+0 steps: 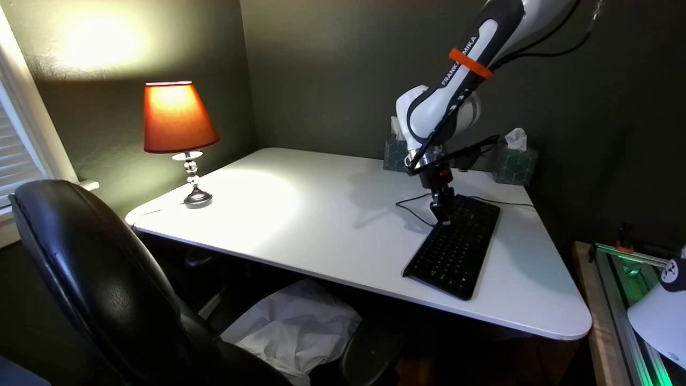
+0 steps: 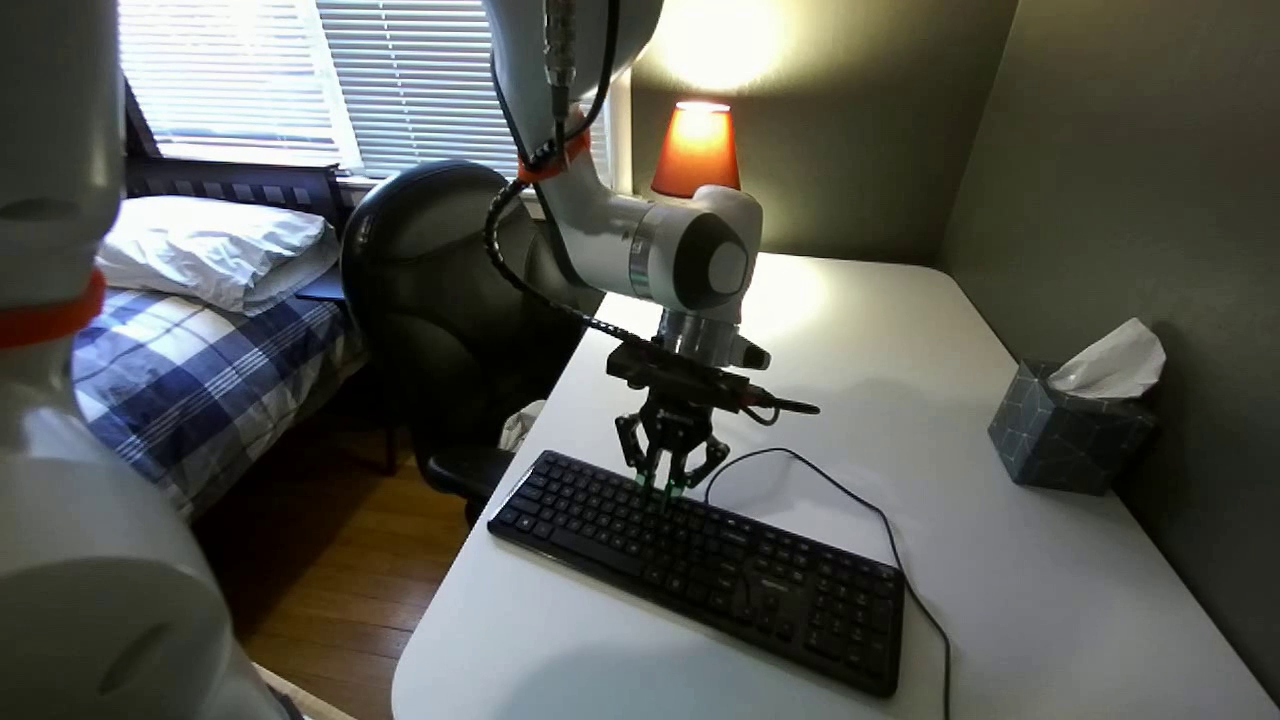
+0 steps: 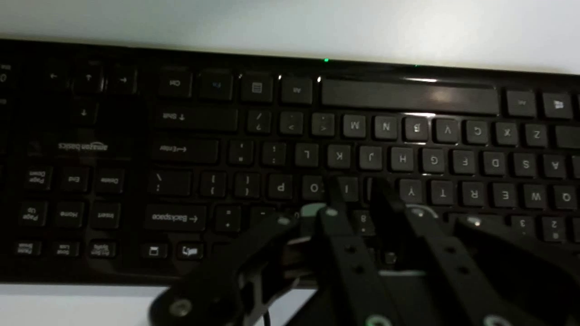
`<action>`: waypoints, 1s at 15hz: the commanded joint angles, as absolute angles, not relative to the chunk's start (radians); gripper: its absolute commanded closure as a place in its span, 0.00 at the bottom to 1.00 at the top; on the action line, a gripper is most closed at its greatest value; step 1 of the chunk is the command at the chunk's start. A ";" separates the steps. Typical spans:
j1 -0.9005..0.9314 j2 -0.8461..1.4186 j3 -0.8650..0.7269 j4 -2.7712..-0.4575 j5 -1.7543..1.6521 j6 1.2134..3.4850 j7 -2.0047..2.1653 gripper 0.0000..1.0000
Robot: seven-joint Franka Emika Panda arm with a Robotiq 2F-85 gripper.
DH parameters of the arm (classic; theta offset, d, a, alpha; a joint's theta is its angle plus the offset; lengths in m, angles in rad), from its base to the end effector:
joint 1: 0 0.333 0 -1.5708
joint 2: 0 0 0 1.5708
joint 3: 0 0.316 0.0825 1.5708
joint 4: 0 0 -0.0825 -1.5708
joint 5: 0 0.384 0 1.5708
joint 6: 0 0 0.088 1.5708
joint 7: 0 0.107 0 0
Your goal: Press the button on the keyboard
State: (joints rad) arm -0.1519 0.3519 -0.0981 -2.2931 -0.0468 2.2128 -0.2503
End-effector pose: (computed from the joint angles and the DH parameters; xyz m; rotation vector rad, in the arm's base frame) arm 0.4614 -0.1221 0.1698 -3.0255 -0.0531 0.6668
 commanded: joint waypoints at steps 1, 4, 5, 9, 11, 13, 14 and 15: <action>-0.161 0.287 -0.093 -2.362 -0.027 2.259 -0.245 0.44; -0.161 0.240 -0.094 -2.407 -0.020 2.287 -0.244 0.22; -0.161 0.224 -0.095 -2.423 -0.018 2.299 -0.243 0.14; -0.158 0.142 -0.100 -2.494 -0.007 2.350 -0.233 0.00; -0.154 0.100 -0.104 -2.526 -0.010 2.374 -0.223 0.00; -0.151 0.051 -0.108 -2.561 -0.015 2.401 -0.210 0.00; -0.150 0.026 -0.109 -2.578 -0.017 2.415 -0.202 0.00; -0.148 -0.001 -0.110 -2.597 -0.018 2.430 -0.194 0.00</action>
State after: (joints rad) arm -0.1550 0.1030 -0.1030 -2.5077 -0.0262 2.3762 -0.2198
